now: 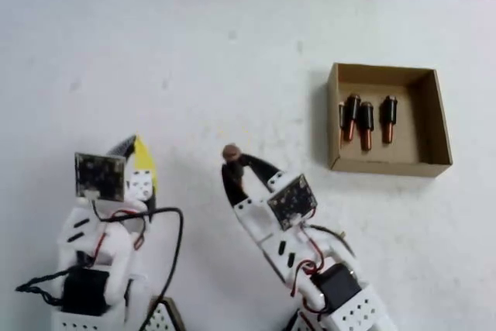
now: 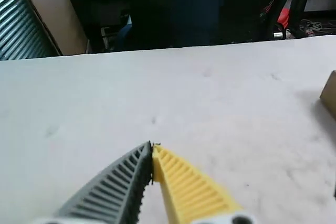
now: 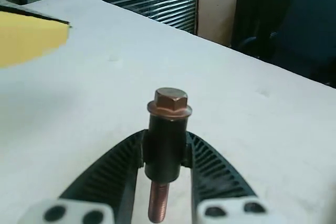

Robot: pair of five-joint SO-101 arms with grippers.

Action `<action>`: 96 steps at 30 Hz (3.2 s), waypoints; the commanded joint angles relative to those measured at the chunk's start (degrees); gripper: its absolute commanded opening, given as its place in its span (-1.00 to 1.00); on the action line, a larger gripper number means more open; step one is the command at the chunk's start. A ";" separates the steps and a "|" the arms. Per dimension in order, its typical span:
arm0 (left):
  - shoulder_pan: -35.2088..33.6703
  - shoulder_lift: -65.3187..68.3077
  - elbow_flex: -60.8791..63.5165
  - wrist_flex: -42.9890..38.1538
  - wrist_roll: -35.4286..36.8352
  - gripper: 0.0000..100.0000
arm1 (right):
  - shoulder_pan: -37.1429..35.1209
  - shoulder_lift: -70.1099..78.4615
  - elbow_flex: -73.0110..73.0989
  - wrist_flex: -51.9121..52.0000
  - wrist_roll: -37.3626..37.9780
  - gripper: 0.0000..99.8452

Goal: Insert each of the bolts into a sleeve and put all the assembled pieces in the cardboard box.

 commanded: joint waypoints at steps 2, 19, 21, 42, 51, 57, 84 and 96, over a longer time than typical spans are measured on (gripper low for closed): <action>-1.19 -0.92 2.11 0.09 -0.44 -0.96 | 4.53 -0.84 0.44 -0.13 0.62 -0.97; -1.10 -0.92 12.84 -0.26 -0.26 -0.96 | 6.90 -0.84 0.26 -0.04 0.62 -0.97; -1.19 -0.92 13.10 0.00 -0.44 -0.96 | 9.19 -0.92 0.00 -0.40 0.62 -0.97; -1.36 -0.84 15.91 7.12 -0.62 -0.96 | 24.92 -0.57 -27.52 20.79 1.05 -0.97; -1.36 -0.84 15.91 13.98 -4.92 -0.96 | 30.55 1.89 -30.68 20.88 1.14 -0.97; -1.36 -0.84 15.91 16.53 -4.92 -0.95 | 31.08 14.29 -38.15 20.88 1.05 -0.97; -1.19 -0.84 15.91 20.84 -5.45 -0.95 | 49.63 91.65 -79.82 20.79 10.02 -0.97; -1.19 -0.84 15.91 21.54 -5.45 -0.95 | 52.35 121.10 -100.75 20.88 10.02 -0.97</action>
